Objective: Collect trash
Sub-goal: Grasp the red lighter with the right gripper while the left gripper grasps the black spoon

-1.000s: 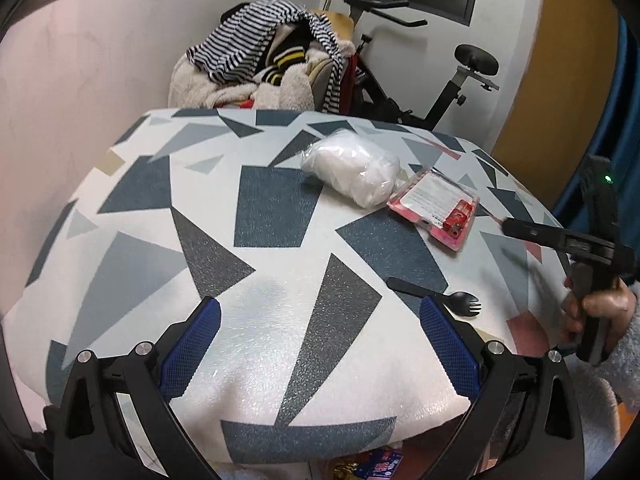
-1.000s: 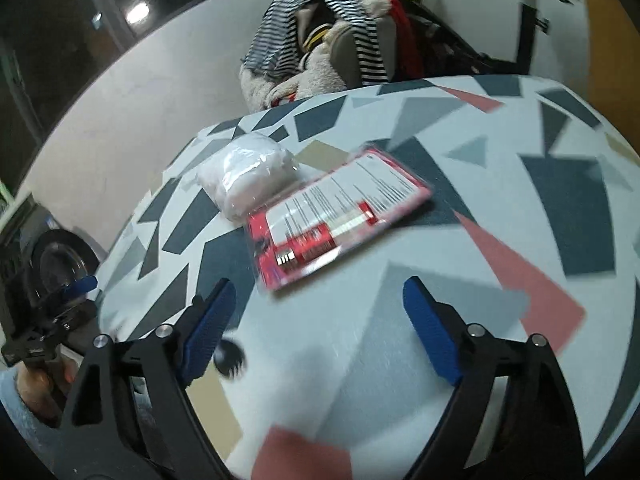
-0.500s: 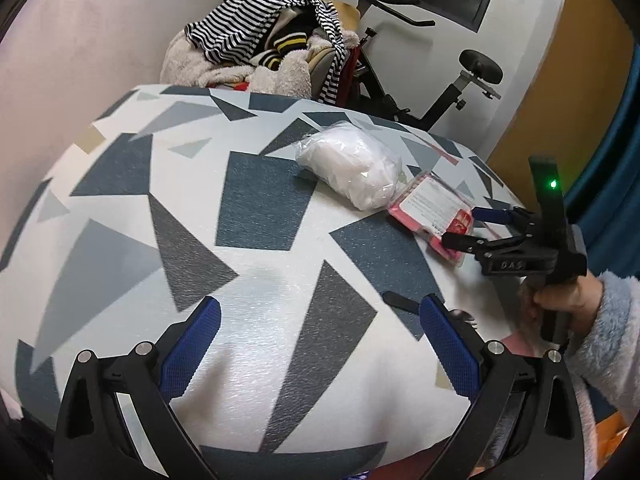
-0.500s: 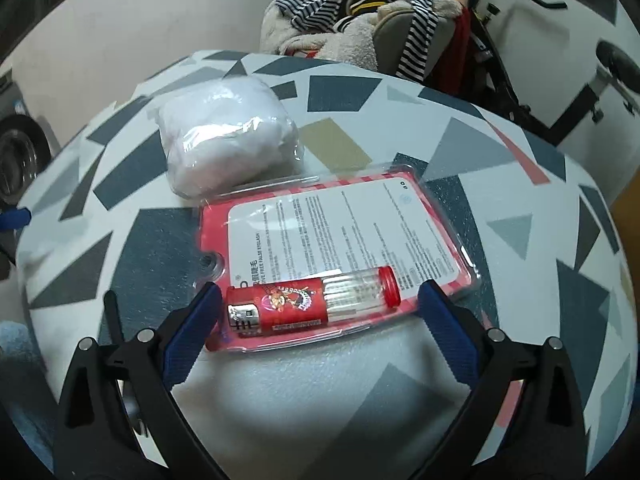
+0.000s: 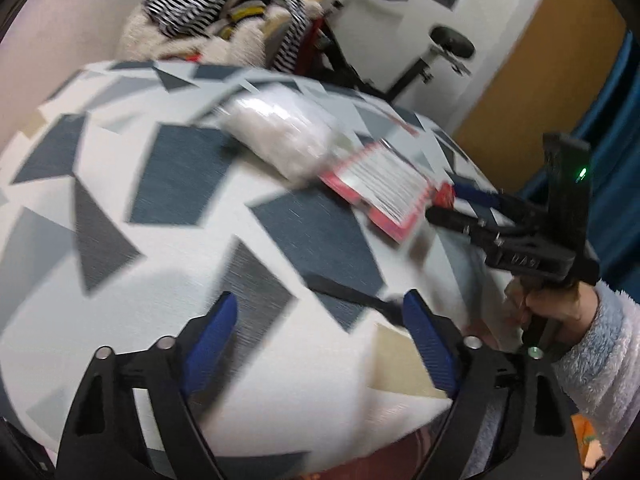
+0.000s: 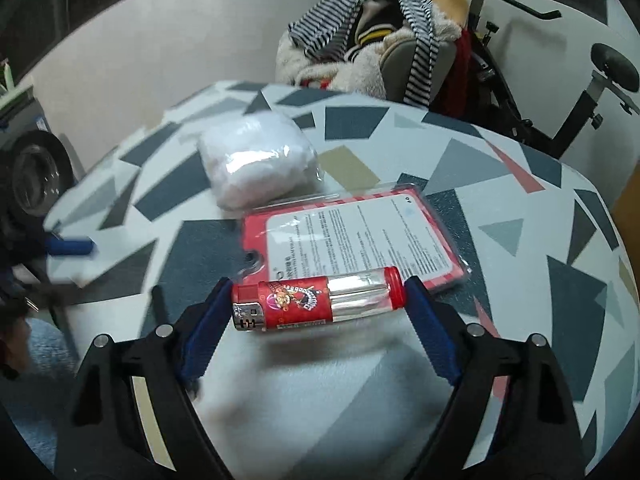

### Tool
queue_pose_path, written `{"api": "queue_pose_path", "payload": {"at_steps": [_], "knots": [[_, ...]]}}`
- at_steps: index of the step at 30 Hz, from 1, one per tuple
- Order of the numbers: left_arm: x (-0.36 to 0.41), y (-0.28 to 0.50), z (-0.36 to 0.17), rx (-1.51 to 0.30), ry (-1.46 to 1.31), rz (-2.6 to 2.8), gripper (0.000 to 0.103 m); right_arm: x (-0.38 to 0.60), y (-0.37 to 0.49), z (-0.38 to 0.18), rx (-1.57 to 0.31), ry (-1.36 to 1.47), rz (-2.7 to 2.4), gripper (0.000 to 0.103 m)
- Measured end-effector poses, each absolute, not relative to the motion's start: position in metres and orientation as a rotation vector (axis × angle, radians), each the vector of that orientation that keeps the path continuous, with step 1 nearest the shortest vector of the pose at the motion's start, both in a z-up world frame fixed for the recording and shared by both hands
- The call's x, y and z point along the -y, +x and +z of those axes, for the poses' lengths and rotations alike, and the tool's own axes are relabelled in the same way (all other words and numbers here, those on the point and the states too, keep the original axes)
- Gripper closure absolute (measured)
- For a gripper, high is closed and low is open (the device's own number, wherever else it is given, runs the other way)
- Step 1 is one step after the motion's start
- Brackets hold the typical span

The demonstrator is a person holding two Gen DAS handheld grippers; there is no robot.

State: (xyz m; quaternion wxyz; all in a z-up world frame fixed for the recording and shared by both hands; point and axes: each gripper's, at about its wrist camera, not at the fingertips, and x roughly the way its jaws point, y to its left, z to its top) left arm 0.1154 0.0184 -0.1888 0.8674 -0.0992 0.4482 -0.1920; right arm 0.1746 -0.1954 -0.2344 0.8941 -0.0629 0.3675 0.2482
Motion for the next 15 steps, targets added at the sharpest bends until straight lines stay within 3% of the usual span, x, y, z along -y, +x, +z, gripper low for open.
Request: {"api": "queue_pose_path", "payload": {"at_steps": [3, 6, 8, 10, 11, 15], "knots": [[0.003, 0.115, -0.201, -1.012, -0.265, -0.440, 0.043, 0.210, 0.160, -0.233, -0.754, -0.075, 0.512, 0.019], [0.010, 0.118, -0.209, -1.049, -0.344, -0.435, 0.045, 0.217, 0.150, -0.233, -0.750, -0.055, 0.504, 0.019], [0.013, 0.123, -0.212, -1.056, -0.373, -0.410, 0.051, 0.222, 0.144, -0.233, -0.750, -0.042, 0.500, 0.019], [0.017, 0.130, -0.215, -1.066, -0.363, -0.379, 0.070, 0.229, 0.138, -0.234, -0.746, -0.030, 0.497, 0.019], [0.017, 0.133, -0.215, -1.068, -0.358, -0.361, 0.073, 0.231, 0.136, -0.235, -0.744, -0.027, 0.496, 0.019], [0.027, 0.148, -0.214, -1.089, -0.332, -0.327, 0.077, 0.241, 0.128, -0.236, -0.732, -0.007, 0.491, 0.019]]}}
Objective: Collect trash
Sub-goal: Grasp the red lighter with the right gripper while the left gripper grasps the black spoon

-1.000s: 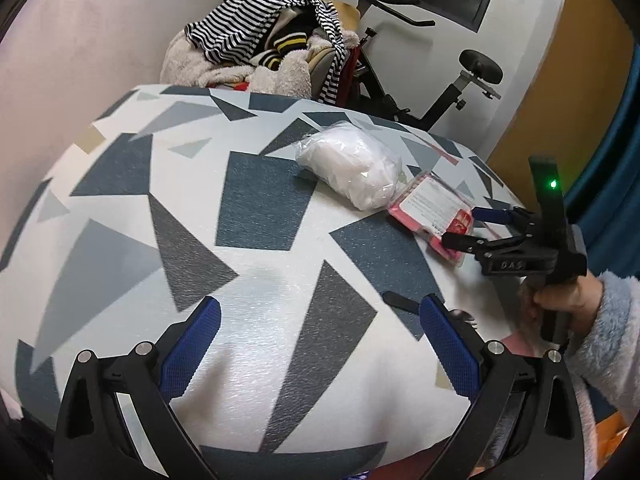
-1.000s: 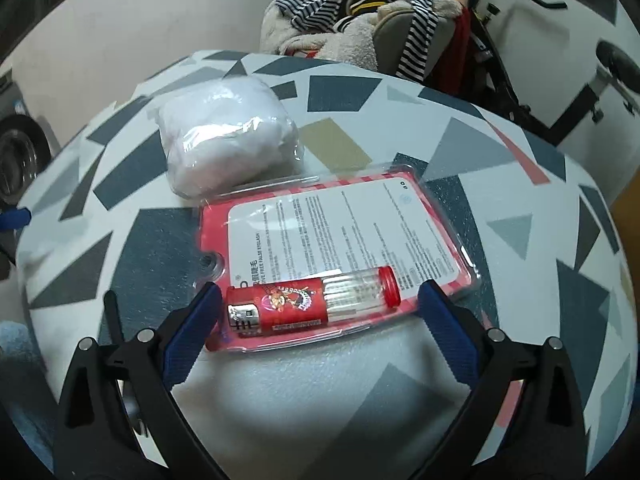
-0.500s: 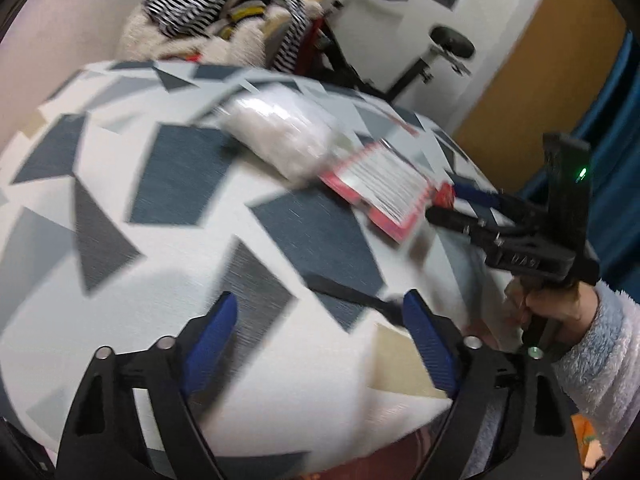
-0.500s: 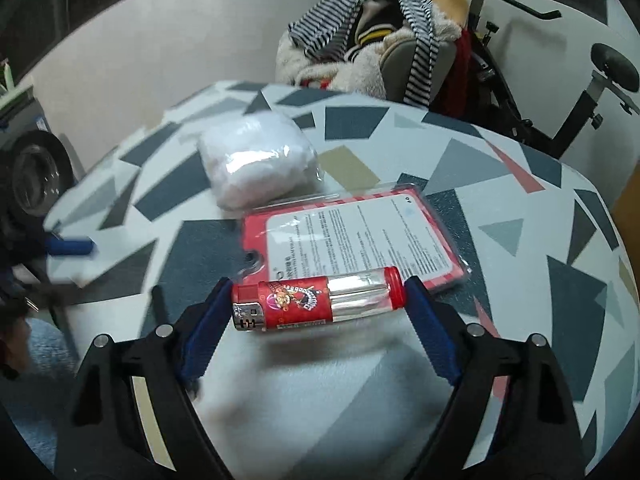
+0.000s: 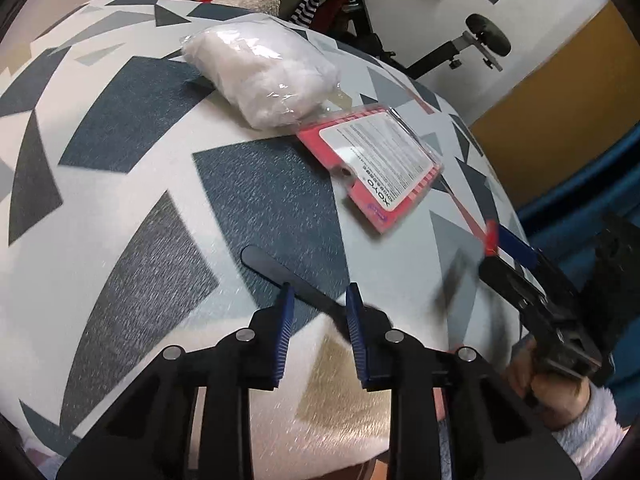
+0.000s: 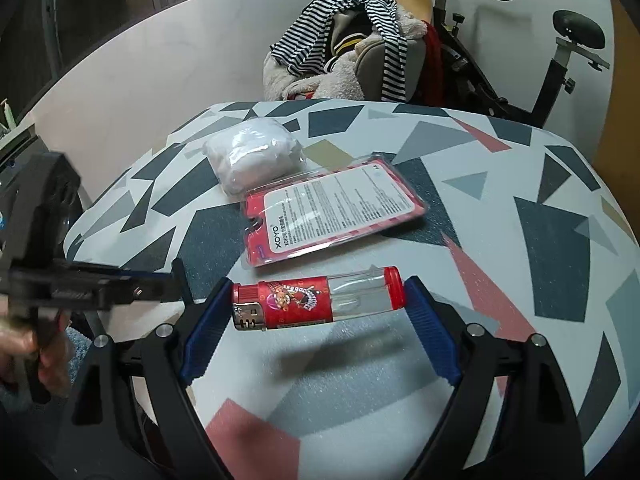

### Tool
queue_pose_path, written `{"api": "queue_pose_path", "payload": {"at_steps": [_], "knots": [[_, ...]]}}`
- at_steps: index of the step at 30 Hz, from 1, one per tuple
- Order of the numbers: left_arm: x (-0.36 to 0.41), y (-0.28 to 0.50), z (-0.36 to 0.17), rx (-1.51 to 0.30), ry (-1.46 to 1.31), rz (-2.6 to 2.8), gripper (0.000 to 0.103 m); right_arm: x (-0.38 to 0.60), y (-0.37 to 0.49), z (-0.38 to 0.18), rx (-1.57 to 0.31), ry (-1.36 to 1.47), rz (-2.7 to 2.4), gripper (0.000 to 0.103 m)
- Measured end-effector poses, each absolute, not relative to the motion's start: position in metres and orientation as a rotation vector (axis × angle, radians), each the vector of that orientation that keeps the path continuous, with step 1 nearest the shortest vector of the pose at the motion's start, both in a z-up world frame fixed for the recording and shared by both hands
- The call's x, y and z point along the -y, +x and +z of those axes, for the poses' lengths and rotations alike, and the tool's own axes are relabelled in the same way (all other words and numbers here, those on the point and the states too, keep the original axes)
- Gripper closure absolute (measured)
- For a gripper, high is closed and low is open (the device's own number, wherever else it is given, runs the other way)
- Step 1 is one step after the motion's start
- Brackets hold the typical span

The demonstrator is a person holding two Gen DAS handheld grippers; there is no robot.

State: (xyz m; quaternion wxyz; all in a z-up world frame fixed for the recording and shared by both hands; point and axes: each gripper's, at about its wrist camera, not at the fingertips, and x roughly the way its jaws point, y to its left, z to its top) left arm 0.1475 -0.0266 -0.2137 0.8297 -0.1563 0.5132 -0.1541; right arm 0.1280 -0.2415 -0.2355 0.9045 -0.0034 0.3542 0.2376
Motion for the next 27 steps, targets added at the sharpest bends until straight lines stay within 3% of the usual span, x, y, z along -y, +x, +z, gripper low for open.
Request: {"api": "queue_pose_path", "payload": {"at_steps": [15, 20, 21, 23, 27], "knots": [[0.092, 0.155, -0.212, -1.014, 0.122, -0.188, 0.077, 0.265, 0.120, -0.238, -0.714, 0.073, 0.472, 0.019], [0.089, 0.159, -0.212, -1.010, 0.101, -0.175, 0.077, 0.267, 0.116, -0.240, -0.715, 0.094, 0.470, 0.019], [0.090, 0.160, -0.212, -1.011, 0.104, -0.178, 0.078, 0.267, 0.114, -0.240, -0.715, 0.098, 0.469, 0.019], [0.087, 0.159, -0.212, -1.014, 0.100, -0.185, 0.092, 0.267, 0.111, -0.239, -0.713, 0.105, 0.470, 0.019], [0.059, 0.150, -0.210, -1.031, -0.063, -0.269, 0.093, 0.264, 0.101, -0.238, -0.708, 0.115, 0.482, 0.019]]}}
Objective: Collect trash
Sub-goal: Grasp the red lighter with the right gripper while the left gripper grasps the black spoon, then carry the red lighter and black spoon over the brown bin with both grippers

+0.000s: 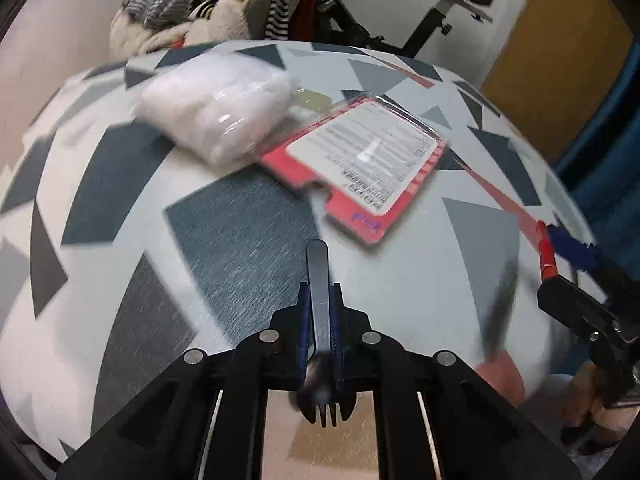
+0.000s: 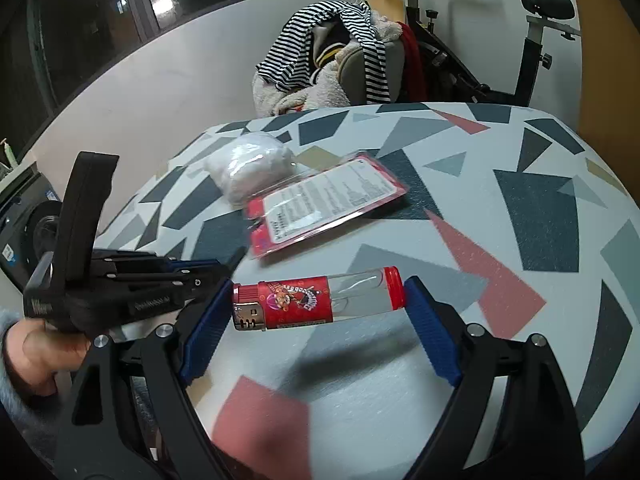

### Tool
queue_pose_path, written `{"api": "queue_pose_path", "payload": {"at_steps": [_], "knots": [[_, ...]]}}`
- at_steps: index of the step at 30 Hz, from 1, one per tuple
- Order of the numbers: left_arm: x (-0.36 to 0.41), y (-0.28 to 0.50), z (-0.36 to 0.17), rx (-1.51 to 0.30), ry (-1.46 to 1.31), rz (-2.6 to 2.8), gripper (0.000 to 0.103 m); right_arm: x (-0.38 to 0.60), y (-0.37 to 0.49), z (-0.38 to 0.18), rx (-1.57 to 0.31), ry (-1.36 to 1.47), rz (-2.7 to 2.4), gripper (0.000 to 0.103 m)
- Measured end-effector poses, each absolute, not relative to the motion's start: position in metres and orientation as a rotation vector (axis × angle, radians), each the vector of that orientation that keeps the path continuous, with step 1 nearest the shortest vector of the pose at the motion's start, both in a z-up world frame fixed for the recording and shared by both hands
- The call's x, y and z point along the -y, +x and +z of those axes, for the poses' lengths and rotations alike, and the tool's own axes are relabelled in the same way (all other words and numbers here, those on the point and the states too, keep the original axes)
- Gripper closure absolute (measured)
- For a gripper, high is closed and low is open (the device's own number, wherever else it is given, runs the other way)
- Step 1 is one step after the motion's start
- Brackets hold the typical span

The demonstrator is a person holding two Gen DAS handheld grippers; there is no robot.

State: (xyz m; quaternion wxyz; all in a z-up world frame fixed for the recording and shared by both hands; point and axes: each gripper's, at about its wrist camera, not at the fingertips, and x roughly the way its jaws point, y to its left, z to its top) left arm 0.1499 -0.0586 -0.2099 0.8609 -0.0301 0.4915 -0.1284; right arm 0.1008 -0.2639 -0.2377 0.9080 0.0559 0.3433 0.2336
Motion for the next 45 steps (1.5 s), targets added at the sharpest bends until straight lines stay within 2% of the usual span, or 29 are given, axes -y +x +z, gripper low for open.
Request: {"api": "queue_pose_path", "payload": {"at_steps": [12, 18, 28, 39, 45], "knots": [[0.015, 0.056, -0.171, -0.915, -0.091, -0.368, 0.093, 0.237, 0.054, -0.230, -0.702, 0.111, 0.538, 0.019], [0.006, 0.006, -0.172, -0.909, -0.110, -0.409, 0.093, 0.223, 0.019, -0.229, -0.696, 0.102, 0.564, 0.019], [0.020, -0.049, -0.211, -0.979, -0.041, -0.469, 0.093, 0.218, -0.023, -0.249, -0.712, 0.124, 0.581, 0.019], [0.046, -0.059, -0.255, -1.060, 0.039, -0.548, 0.093, 0.228, -0.030, -0.266, -0.736, 0.139, 0.566, 0.019], [0.036, -0.058, -0.283, -1.151, -0.004, -0.507, 0.093, 0.226, -0.028, -0.274, -0.754, 0.124, 0.557, 0.019]]}}
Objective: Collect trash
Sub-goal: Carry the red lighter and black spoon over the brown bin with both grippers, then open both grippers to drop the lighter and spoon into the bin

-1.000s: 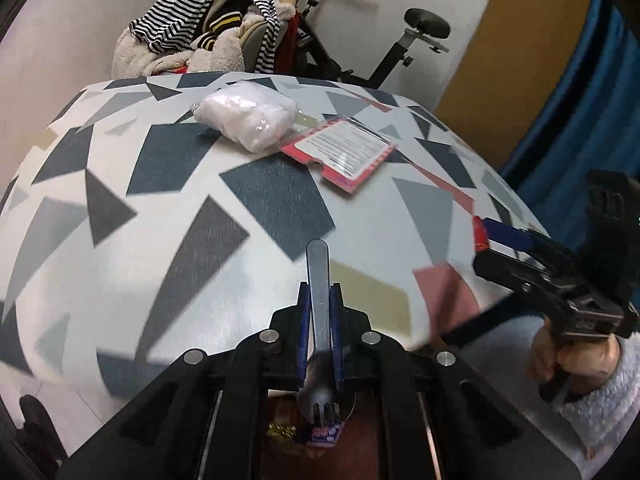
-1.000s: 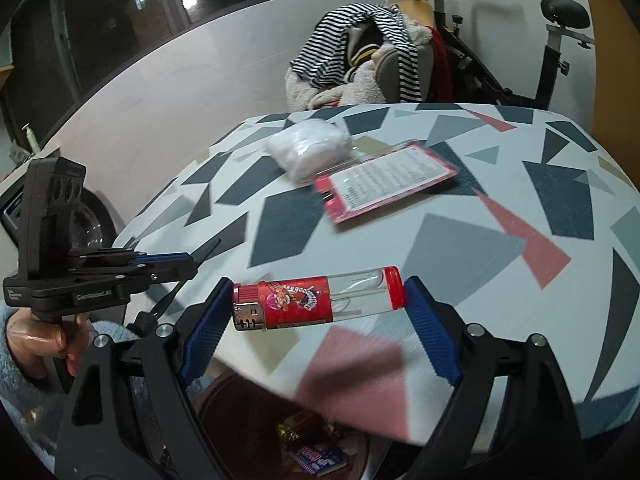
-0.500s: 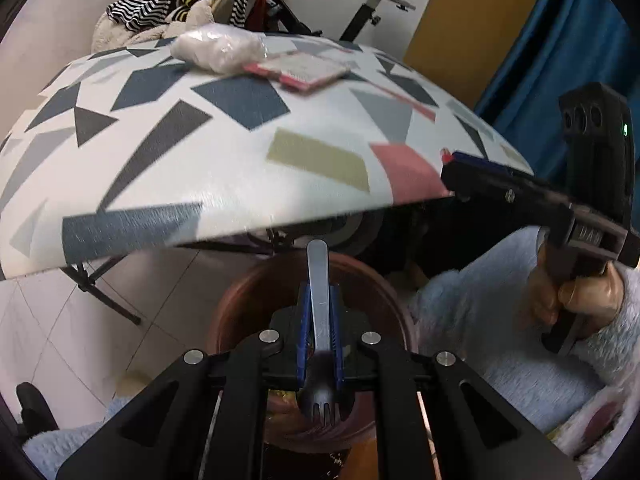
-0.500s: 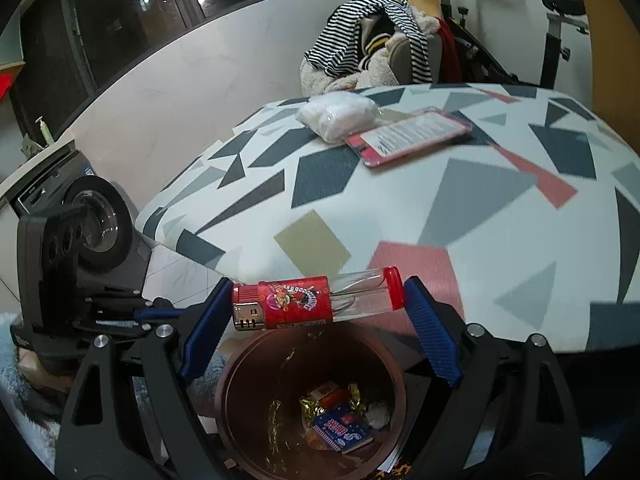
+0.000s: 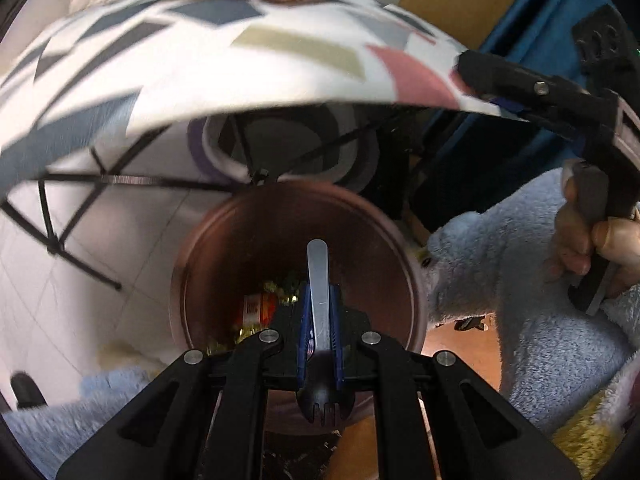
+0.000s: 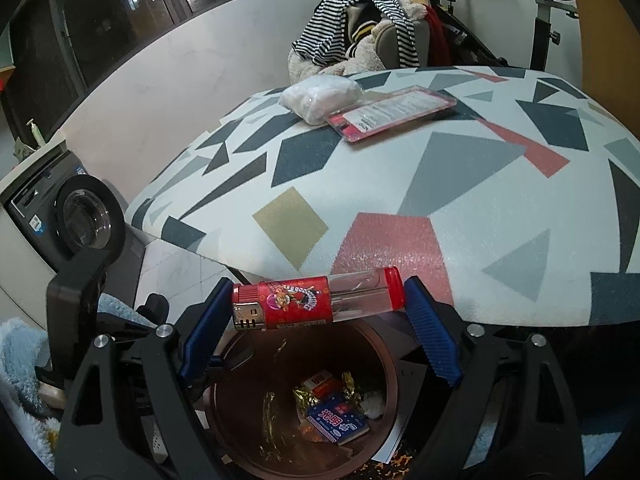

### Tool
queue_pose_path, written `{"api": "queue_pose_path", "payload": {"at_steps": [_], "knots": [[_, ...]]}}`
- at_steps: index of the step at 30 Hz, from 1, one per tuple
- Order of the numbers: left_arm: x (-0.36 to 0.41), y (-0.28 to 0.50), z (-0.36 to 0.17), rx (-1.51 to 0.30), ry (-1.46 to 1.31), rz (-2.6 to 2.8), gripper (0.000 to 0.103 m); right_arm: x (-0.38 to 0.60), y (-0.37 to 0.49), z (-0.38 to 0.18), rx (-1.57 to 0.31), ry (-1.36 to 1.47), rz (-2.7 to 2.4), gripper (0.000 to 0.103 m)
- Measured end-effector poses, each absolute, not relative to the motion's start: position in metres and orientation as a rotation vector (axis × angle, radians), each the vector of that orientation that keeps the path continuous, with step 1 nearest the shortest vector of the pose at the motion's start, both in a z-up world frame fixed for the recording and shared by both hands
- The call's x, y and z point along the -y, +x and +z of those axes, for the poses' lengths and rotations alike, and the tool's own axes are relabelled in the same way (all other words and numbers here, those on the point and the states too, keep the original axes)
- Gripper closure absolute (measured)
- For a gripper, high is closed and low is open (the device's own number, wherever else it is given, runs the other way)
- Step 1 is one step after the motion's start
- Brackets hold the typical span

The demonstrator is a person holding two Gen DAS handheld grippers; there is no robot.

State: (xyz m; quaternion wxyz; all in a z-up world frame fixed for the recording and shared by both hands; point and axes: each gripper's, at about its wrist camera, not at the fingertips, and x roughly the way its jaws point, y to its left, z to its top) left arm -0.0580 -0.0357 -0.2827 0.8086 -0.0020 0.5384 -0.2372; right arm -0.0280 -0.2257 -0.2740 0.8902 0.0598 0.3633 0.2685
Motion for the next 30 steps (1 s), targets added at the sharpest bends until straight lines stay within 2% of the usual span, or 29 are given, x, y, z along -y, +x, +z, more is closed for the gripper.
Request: {"api": "queue_pose_path", "payload": {"at_steps": [11, 14, 16, 17, 19, 25, 30], "knots": [[0.026, -0.059, -0.287, -1.164, -0.031, -0.482, 0.091, 0.222, -0.026, -0.284, -0.786, 0.111, 0.548, 0.019], [0.022, -0.060, -0.283, -1.151, -0.052, -0.470, 0.077, 0.220, -0.029, -0.285, -0.787, 0.098, 0.548, 0.019], [0.020, -0.061, -0.278, -1.127, -0.060, -0.459, 0.058, 0.219, -0.030, -0.286, -0.787, 0.083, 0.546, 0.019], [0.018, -0.063, -0.274, -1.106, -0.060, -0.455, 0.055, 0.218, -0.029, -0.288, -0.790, 0.078, 0.545, 0.019], [0.015, -0.066, -0.264, -1.052, -0.063, -0.445, 0.041, 0.216, -0.031, -0.289, -0.796, 0.065, 0.545, 0.019], [-0.002, -0.072, -0.238, -0.911, -0.105, -0.362, 0.024, 0.207, -0.035, -0.293, -0.809, -0.007, 0.554, 0.019], [-0.022, -0.070, -0.224, -0.840, -0.176, -0.269, 0.020, 0.192, -0.044, -0.302, -0.834, -0.115, 0.572, 0.019]]}}
